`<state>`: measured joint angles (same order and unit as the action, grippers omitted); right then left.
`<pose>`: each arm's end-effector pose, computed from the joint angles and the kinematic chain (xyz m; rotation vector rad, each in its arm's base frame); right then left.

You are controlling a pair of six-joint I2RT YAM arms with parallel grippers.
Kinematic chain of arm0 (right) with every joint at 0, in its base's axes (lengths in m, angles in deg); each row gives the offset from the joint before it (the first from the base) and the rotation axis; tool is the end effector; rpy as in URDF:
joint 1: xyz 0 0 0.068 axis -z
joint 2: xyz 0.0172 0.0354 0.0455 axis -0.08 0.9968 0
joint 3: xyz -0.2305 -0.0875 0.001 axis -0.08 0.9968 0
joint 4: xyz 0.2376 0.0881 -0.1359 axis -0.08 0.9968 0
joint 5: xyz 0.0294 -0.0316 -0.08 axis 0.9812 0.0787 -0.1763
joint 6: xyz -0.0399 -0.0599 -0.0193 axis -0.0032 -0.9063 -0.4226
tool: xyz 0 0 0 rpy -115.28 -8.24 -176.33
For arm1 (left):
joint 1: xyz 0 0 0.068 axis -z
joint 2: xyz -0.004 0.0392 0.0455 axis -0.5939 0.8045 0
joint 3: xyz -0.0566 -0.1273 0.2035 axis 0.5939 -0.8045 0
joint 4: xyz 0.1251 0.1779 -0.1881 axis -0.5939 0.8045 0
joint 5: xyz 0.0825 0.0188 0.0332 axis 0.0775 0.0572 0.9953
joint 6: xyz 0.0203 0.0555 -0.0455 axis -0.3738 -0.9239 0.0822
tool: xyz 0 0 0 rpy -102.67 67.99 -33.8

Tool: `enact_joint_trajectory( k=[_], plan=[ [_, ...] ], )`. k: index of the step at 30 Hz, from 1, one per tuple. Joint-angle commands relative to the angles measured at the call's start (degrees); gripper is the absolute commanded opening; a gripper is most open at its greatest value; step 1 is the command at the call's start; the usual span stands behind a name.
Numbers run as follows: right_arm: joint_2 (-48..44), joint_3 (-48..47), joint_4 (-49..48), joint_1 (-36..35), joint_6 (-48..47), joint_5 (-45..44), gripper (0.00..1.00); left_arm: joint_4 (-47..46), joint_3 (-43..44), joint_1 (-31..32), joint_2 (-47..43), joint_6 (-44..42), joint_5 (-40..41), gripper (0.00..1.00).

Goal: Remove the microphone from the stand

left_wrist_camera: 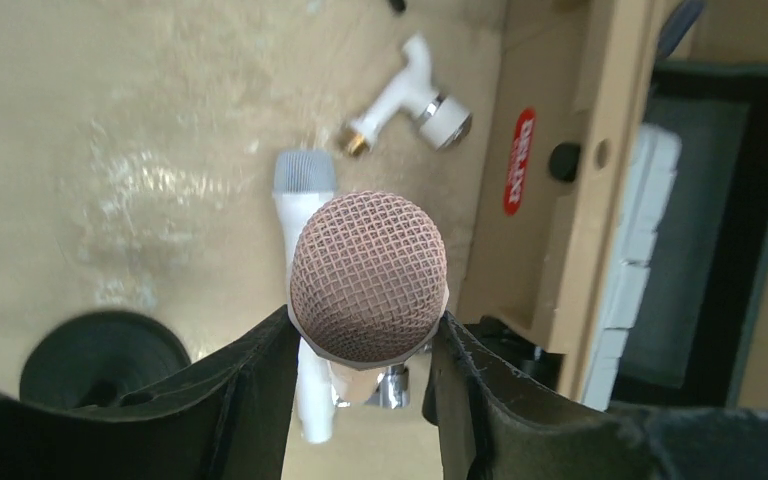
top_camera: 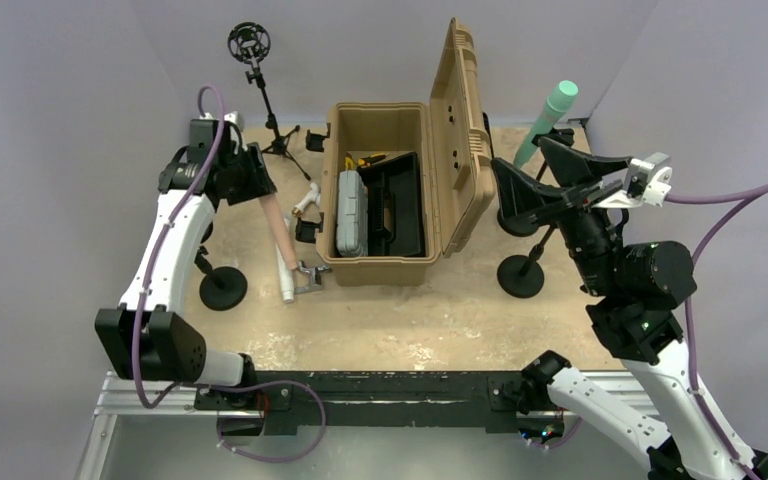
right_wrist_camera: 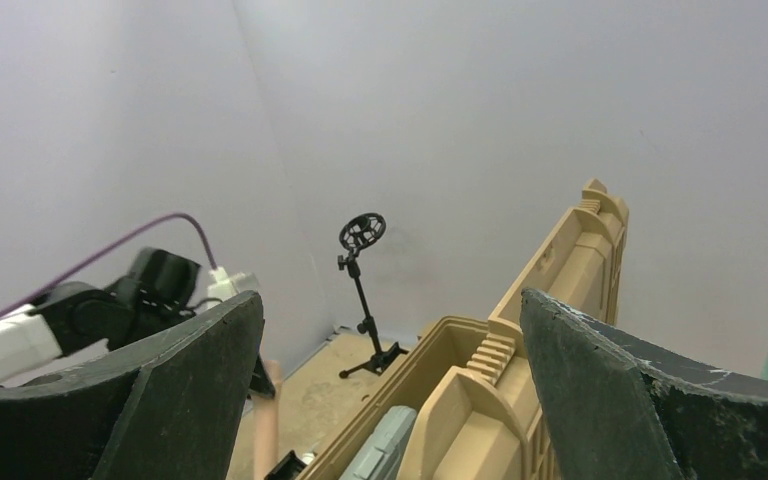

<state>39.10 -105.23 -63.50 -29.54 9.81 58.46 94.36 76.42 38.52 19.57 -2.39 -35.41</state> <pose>0.1514 0.0947 0.4987 -0.1107 1.0765 0.6696 0.3437 -0.0169 0.3226 -0.3698 2.3085 -0.2917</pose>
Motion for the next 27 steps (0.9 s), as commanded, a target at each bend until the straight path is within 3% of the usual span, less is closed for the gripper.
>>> enact_joint_trajectory(
  k=[1, 10, 14, 17, 27],
  plan=[
    [-0.6, -0.2, -1.1, -0.2, 0.5, -0.3, 0.99, 6.7, 0.3, 0.4, 4.1, 0.7, -2.9, 0.0],
    [-1.2, 0.1, -0.4, -0.2, 1.4, -0.2, 0.99, 13.0, 4.0, 0.5, 7.5, -2.2, 10.1, 0.0],
    [-0.8, 0.2, -0.4, -0.2, 1.3, -0.2, 0.99, 8.9, 0.9, 0.5, 6.4, -2.5, 5.2, 0.0],
    [-0.7, 0.4, -0.5, -0.2, 1.3, -0.1, 0.99, 10.8, 2.0, 0.7, 9.1, -4.0, 2.6, 0.0],
    [-0.4, 2.0, -1.7, -0.2, 1.4, 0.0, 0.99, 8.2, 0.4, 1.2, 14.2, -3.4, 0.4, 0.0]
  ],
)
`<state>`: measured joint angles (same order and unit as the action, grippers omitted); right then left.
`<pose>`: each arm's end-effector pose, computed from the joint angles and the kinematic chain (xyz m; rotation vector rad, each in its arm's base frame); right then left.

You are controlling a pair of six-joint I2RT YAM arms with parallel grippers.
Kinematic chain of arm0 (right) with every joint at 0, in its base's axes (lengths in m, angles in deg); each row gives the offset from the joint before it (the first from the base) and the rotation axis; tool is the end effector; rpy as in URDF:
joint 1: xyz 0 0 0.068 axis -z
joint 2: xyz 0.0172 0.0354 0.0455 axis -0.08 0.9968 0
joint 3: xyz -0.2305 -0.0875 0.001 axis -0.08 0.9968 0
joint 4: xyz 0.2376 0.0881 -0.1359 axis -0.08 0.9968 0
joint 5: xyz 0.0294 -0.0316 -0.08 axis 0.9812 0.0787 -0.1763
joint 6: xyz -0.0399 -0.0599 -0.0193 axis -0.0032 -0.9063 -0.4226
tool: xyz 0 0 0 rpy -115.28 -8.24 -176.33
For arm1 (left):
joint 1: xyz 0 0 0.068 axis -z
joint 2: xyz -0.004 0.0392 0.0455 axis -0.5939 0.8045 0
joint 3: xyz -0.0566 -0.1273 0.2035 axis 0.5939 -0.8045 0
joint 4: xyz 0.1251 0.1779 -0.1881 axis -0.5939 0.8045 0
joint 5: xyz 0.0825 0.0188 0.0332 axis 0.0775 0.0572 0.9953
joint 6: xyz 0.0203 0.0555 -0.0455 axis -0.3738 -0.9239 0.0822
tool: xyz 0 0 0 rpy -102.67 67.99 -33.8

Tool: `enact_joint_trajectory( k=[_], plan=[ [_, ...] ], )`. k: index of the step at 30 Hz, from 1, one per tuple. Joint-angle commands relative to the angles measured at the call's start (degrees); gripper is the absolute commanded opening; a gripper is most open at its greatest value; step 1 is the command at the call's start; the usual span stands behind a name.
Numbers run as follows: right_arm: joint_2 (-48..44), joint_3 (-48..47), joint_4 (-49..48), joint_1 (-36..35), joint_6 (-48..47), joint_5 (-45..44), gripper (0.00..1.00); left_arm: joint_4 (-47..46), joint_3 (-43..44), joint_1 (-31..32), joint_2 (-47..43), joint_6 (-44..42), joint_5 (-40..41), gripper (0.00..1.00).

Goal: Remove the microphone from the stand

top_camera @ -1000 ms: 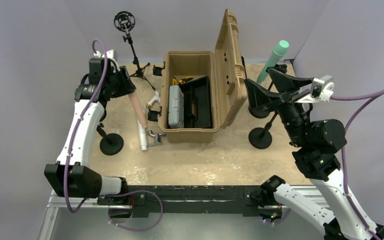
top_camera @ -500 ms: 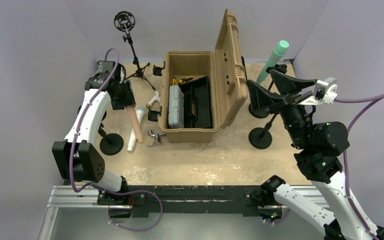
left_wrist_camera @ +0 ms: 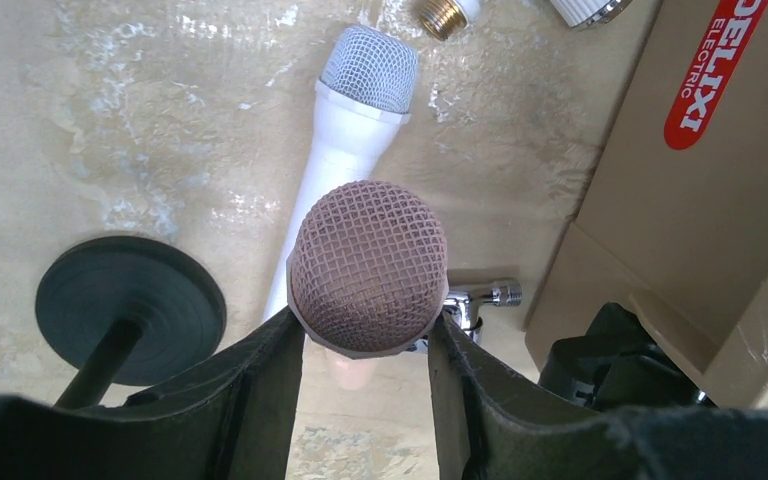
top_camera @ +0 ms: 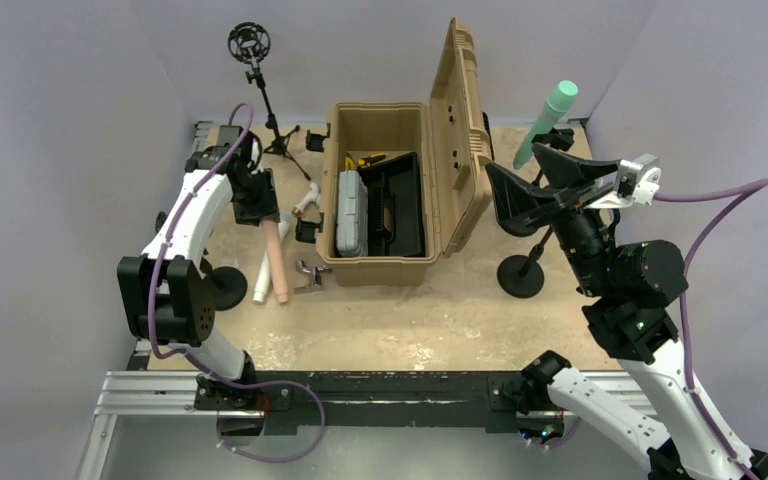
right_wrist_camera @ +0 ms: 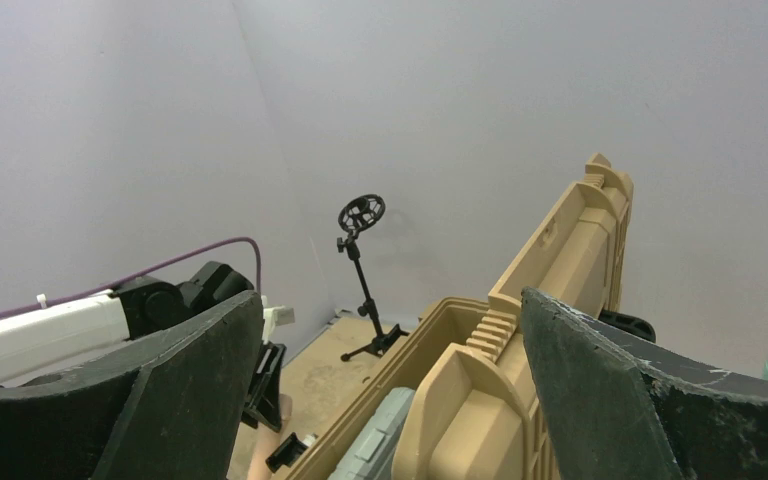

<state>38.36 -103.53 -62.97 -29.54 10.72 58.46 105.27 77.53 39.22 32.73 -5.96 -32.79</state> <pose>0.1535 0.0961 0.4894 -0.1076 1.1041 0.6786 0.3621 -0.0191 0.2373 -0.3653 2.7063 -0.1391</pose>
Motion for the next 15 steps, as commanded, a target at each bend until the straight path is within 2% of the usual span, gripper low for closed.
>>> enact_joint_trajectory(
  k=[1, 4, 7, 15],
  plan=[
    [0.5, 0.2, -2.3, -0.2, 0.5, 0.0, 0.99, -3.3, -1.0, 0.5, 2.2, 0.8, -2.4, 0.0],
    [0.5, 0.2, -2.4, -0.2, 0.4, 0.0, 0.99, -6.2, -1.9, 0.6, 4.6, 2.6, -6.4, 0.0],
    [0.6, 0.2, -2.5, -0.2, 0.3, 0.0, 0.99, -6.4, 0.2, 1.0, 8.1, 3.4, -6.9, 0.05],
    [0.4, 0.0, -2.2, -0.2, -0.2, -0.5, 0.99, -3.8, 4.3, 1.0, 15.4, 3.3, -4.4, 0.19]
  ],
)
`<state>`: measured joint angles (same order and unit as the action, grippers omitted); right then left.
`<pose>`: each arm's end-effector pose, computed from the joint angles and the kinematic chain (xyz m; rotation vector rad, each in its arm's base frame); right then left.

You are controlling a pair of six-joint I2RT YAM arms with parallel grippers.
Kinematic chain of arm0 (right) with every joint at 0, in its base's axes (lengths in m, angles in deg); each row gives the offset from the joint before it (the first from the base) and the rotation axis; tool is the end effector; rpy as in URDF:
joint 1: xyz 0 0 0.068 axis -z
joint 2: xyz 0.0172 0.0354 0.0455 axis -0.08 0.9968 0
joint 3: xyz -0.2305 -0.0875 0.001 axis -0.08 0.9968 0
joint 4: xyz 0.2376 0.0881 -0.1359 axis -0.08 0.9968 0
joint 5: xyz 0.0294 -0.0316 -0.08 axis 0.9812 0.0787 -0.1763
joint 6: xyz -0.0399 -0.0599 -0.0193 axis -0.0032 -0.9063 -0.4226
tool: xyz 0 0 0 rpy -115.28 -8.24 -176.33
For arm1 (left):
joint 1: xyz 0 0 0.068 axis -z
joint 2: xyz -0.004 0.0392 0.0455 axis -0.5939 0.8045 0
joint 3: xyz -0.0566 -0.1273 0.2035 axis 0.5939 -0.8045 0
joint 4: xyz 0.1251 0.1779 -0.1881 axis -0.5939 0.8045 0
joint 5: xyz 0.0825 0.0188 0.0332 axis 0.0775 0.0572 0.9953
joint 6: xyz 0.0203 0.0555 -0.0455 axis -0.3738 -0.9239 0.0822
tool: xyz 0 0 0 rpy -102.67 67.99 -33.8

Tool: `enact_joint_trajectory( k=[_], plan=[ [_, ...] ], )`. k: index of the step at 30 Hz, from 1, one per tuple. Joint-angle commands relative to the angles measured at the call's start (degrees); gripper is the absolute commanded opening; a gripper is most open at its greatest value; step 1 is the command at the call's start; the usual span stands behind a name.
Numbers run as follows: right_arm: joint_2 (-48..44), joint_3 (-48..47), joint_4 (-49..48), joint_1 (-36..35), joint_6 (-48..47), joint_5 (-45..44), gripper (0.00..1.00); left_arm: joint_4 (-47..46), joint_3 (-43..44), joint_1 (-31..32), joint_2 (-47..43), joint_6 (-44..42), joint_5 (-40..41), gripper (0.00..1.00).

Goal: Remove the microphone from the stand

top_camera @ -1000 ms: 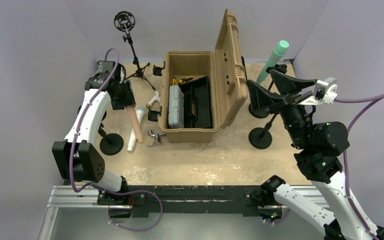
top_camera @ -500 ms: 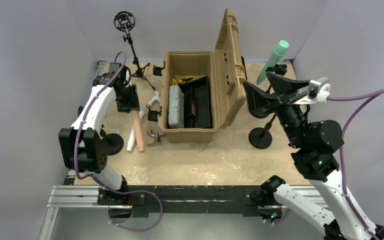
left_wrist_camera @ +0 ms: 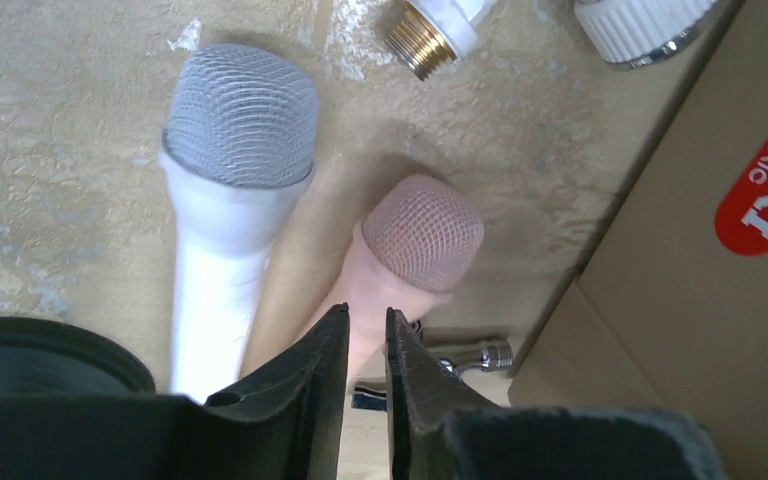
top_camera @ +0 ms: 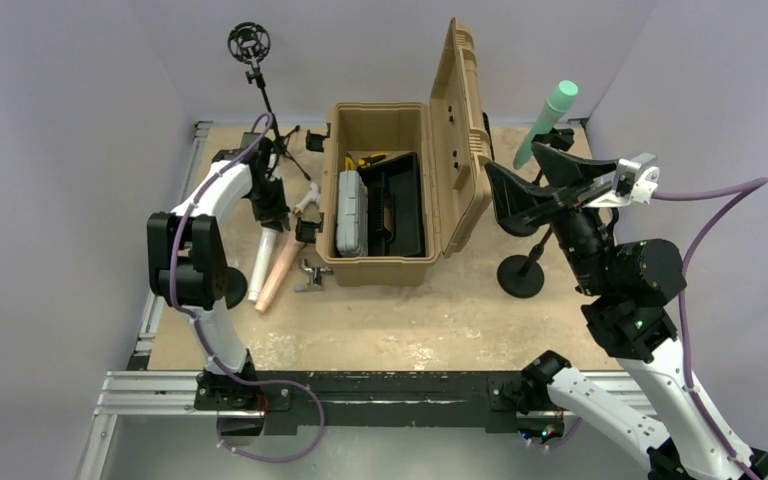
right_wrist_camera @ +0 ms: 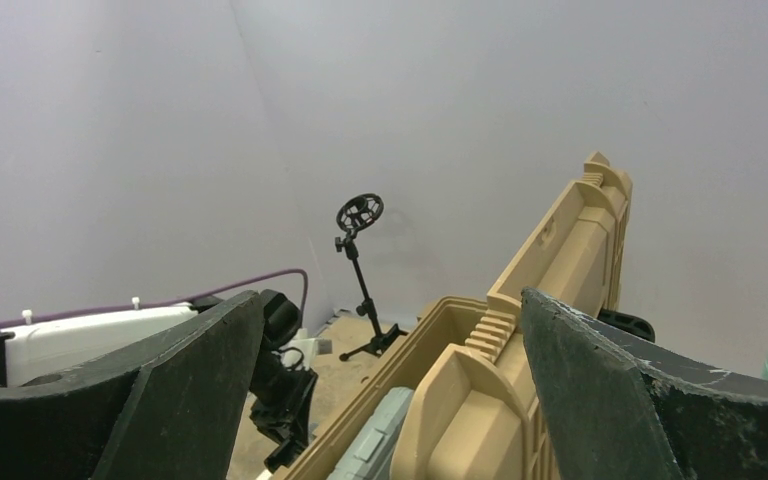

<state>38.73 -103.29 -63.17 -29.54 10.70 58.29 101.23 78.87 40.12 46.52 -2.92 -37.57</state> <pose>0.1562 0.0977 0.4873 -0.1066 1.1115 0.6751 0.3946 -0.0321 0.1617 -0.4263 2.8584 -0.2378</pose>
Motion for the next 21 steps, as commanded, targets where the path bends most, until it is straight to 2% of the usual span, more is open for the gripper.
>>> enact_joint_trajectory(
  k=[1, 6, 13, 18, 21],
  plan=[
    [0.1, -0.2, -2.1, -0.2, -0.2, -0.4, 0.99, 0.0, 2.8, 0.1, 1.6, 0.4, 0.3, 0.2],
    [0.4, 0.1, -2.0, -0.2, -0.3, -0.2, 0.99, -2.5, 1.0, 0.1, -4.1, 1.0, -0.5, 0.29],
    [0.6, -0.1, -0.9, -0.2, -1.0, -0.9, 0.99, -7.0, 0.6, -0.1, -15.5, 1.7, -3.0, 0.52],
    [0.9, -0.8, -0.5, -0.2, -1.2, -0.9, 0.99, -19.0, -0.5, -1.7, -21.4, 5.4, -3.0, 0.63],
    [0.9, -1.3, 0.2, -0.2, -1.5, -1.4, 0.99, -25.5, 1.1, -3.2, -20.4, 7.2, -1.3, 0.65]
  ],
)
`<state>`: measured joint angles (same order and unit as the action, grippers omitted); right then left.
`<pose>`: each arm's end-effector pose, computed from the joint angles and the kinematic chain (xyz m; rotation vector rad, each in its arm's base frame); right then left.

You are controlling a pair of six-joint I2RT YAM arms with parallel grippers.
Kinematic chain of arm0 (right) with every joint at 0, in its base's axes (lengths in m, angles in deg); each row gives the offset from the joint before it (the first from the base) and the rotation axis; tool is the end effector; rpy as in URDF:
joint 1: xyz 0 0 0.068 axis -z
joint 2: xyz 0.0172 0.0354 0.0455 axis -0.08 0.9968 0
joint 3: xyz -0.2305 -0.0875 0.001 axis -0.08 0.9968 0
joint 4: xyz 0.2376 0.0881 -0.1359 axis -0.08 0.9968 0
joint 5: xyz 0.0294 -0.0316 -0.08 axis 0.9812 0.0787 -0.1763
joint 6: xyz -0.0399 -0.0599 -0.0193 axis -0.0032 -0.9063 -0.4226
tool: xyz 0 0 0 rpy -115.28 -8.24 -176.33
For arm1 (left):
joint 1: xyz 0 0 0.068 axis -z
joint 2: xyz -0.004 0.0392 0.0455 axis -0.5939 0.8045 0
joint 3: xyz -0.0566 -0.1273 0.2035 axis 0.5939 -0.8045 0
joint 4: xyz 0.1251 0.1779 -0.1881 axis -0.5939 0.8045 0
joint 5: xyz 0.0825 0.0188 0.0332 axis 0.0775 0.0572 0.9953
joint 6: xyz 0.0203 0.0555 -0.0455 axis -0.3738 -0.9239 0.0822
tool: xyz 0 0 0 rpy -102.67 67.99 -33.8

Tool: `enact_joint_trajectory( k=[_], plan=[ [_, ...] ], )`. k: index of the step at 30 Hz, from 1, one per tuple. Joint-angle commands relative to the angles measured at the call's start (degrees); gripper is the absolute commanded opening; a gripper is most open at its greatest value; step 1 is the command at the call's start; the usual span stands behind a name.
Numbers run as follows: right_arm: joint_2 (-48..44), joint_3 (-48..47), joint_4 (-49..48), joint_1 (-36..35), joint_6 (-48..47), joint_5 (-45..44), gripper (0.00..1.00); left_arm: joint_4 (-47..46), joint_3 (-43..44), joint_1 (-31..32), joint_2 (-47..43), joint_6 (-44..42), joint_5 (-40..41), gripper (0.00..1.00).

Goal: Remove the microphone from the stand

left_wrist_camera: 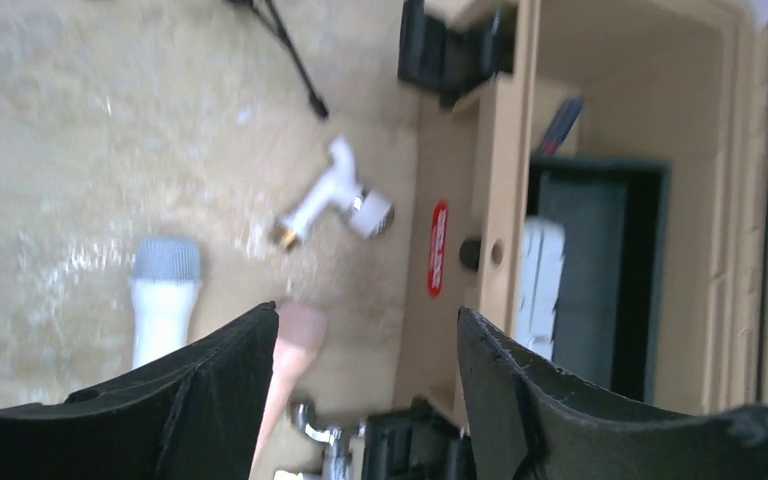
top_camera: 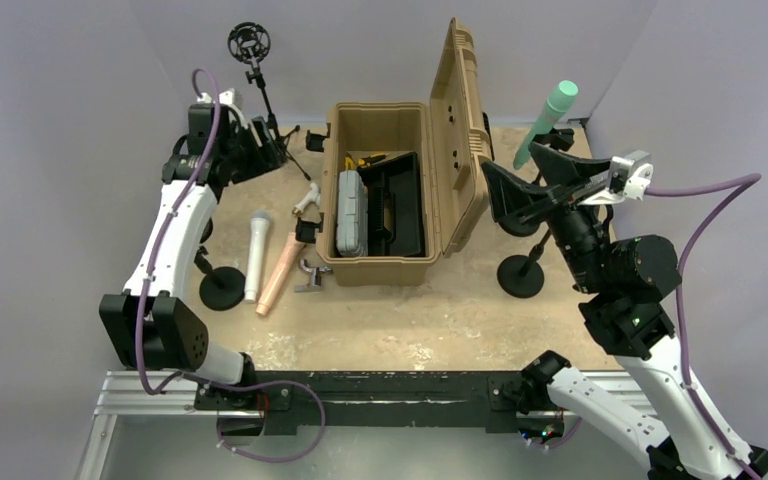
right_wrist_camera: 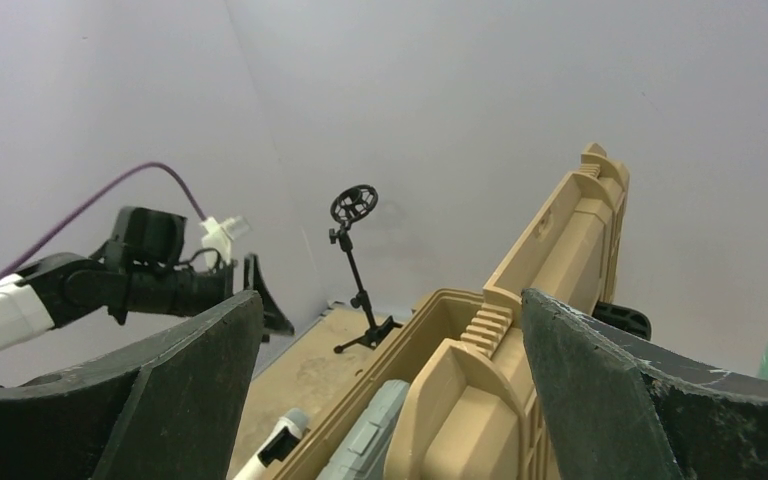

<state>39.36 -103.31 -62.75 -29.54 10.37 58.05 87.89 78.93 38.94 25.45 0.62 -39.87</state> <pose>0.1601 0.1000 0.4847 -0.1098 1.1290 0.6638 0.3755 -0.0256 0.3159 -0.3702 2.2637 -0.4193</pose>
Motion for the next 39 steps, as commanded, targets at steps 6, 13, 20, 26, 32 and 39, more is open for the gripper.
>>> enact_joint_trajectory(
  k=[6, 13, 20, 26, 32, 39],
  plan=[
    [1.2, -3.9, 2.8, -0.2, -1.9, -1.6, 0.99, -25.6, 6.7, -5.6, 11.0, 4.7, 0.8, 0.61],
    [2.5, -8.1, 7.4, -0.2, -3.2, -4.3, 0.99, -54.4, 2.1, -5.8, 20.7, 2.2, 4.0, 0.55],
    [4.1, -11.6, 11.7, -0.2, -3.2, -5.8, 0.99, -56.9, 10.2, -5.9, 33.4, 2.3, 0.8, 0.46],
    [6.1, -13.5, 11.9, -0.2, -3.0, -5.6, 0.99, -63.4, 6.3, -6.6, 35.1, 6.5, -1.0, 0.42],
    [8.1, -13.5, 11.2, -0.2, -2.4, -4.0, 0.99, -63.1, 6.0, -6.9, 35.2, 6.5, -1.4, 0.38],
    [7.2, -12.2, 10.5, -0.2, -1.9, -4.1, 0.99, -56.9, 8.1, -7.1, 35.8, 8.3, -2.4, 0.4]
  ],
)
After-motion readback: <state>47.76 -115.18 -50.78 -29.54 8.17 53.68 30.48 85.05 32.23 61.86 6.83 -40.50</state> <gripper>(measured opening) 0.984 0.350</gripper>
